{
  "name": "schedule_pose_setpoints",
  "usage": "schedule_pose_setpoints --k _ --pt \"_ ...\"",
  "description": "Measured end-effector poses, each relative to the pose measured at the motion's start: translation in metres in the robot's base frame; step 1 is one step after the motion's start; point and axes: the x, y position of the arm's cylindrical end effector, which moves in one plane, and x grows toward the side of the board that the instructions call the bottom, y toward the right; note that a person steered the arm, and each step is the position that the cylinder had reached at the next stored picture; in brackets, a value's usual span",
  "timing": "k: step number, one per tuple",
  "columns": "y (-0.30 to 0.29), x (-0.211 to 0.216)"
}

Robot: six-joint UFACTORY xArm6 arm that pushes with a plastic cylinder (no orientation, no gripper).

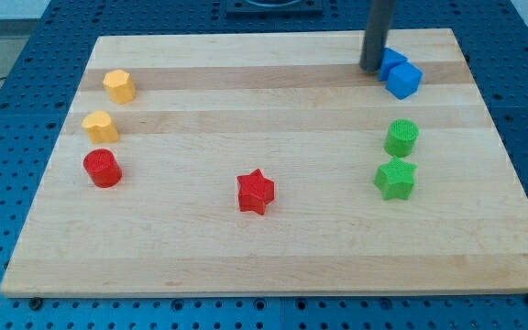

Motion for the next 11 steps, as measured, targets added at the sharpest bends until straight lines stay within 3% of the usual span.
schedule_pose_setpoints --k 1,2,3,4,5,7,8,10,11 --pt "-0.001 -0.027" --pt "0.036 -0.056" --pt "0.087 -0.029" --pt "0.071 0.026" --pt "0.045 0.040" --pt "0.061 0.011" --pt "0.028 0.011" --pt "0.017 0.073" --pt "-0.008 0.056"
